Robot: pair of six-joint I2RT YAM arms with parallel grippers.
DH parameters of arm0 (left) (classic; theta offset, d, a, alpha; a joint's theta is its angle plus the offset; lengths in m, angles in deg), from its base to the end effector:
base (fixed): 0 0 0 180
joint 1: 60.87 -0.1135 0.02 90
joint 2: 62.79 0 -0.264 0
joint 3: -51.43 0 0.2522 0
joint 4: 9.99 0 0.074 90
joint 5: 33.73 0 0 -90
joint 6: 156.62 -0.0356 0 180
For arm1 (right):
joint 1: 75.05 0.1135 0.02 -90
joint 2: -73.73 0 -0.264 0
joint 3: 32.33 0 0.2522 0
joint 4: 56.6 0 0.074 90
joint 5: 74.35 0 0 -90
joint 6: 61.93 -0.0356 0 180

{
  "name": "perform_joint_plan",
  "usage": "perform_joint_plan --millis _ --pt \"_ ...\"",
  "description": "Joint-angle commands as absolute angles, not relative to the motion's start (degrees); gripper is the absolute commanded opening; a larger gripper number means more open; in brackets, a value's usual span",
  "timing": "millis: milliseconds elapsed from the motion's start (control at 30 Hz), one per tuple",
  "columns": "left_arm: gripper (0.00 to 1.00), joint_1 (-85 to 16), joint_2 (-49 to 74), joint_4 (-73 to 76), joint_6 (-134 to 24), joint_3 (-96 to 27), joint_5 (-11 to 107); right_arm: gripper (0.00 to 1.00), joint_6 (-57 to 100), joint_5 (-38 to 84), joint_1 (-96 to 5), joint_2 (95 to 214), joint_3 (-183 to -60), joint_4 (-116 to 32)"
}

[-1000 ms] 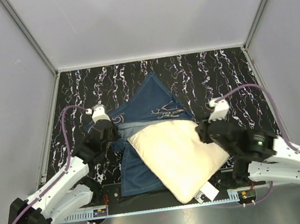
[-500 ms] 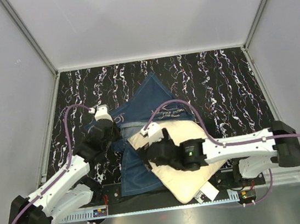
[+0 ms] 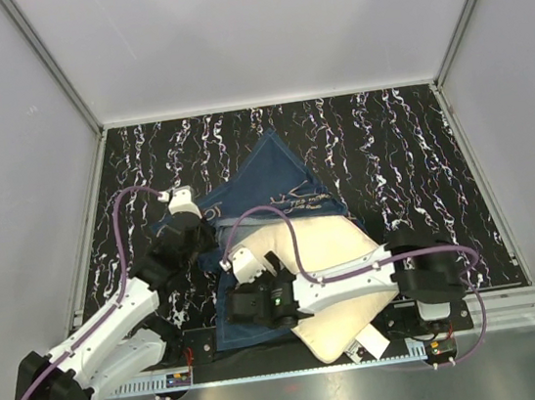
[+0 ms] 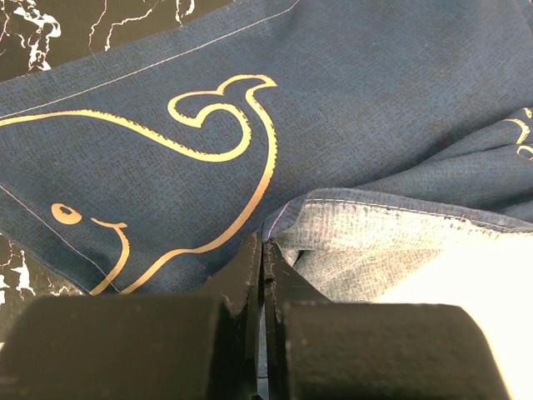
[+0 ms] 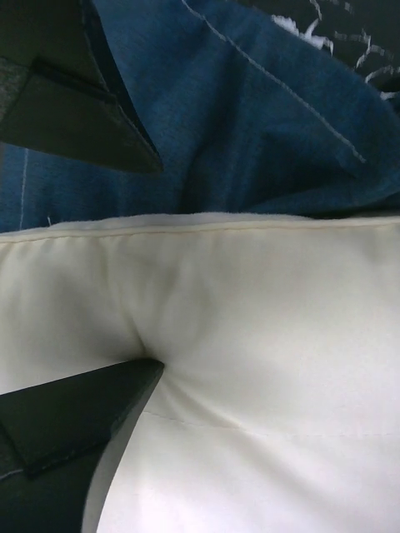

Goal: Remove the pillowcase from the pillow

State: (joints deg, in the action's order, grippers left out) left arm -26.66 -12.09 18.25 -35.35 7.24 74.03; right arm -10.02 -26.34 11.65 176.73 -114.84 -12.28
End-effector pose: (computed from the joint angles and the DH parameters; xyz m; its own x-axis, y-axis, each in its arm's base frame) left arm 0.1649 -0.0990 0.2277 -0.5732 -0.2080 -0.7925 0.0358 0.9599 -0.2779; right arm 0.0444 0.3564 0.1915 -0.4886 -0.5093 -0.7084 -0.5390 0.8147 -0.2139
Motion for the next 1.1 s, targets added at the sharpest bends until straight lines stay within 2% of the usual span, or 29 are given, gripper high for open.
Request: perform_joint_plan --millis 0,67,100,167,200,267,400,500,733,867,967,1067 --pt "0.00 -26.9 -13.7 16.2 -36.6 4.4 73.6 0.92 -21.6 -31.8 12.3 180.9 -117.6 -2.2" --pt "0.00 -26.9 -13.8 16.4 -36.6 3.8 73.6 0.70 -26.7 -32.5 12.4 182.3 -117.5 1.4" --pt "0.00 -26.8 -13.8 16.5 -36.8 3.5 73.6 0.52 -27.8 -32.8 12.3 182.3 -116.7 2.1" --pt "0.00 -26.9 -14.0 16.9 -37.0 3.3 73.9 0.36 -30.6 -32.6 12.4 181.9 -115.4 2.9" --pt "0.00 -26.9 -14.1 16.9 -36.9 3.2 74.1 0.16 -31.8 -32.6 12.4 181.8 -114.3 3.4" --pt "0.00 -26.9 -14.4 17.0 -37.0 3.2 74.7 0.00 -33.5 -32.1 12.3 181.3 -113.5 4.5" --pt "0.00 -28.0 -14.3 17.3 -37.0 2.7 74.9 0.00 -35.6 -32.5 12.3 178.2 -112.5 7.9" --pt "0.00 -31.3 -13.4 17.7 -37.3 1.6 73.6 0.00 -37.9 -35.4 12.4 170.8 -112.3 13.6" --pt "0.00 -45.3 -10.3 14.7 -35.3 -0.8 65.6 0.00 -43.6 -44.7 13.0 144.3 -113.8 30.9" --pt "0.00 -48.6 -7.1 14.3 -35.4 -3.3 64.9 0.00 -48.4 -48.8 13.0 137.7 -112.7 39.5" --pt "0.00 -51.5 -6.4 14.1 -35.4 -3.9 64.2 0.00 -58.4 -49.8 13.0 135.7 -112.3 47.7" --pt "0.00 -55.7 -5.8 13.7 -34.8 -3.3 63.5 0.00 -61.1 -49.7 13.0 134.7 -111.2 50.3"
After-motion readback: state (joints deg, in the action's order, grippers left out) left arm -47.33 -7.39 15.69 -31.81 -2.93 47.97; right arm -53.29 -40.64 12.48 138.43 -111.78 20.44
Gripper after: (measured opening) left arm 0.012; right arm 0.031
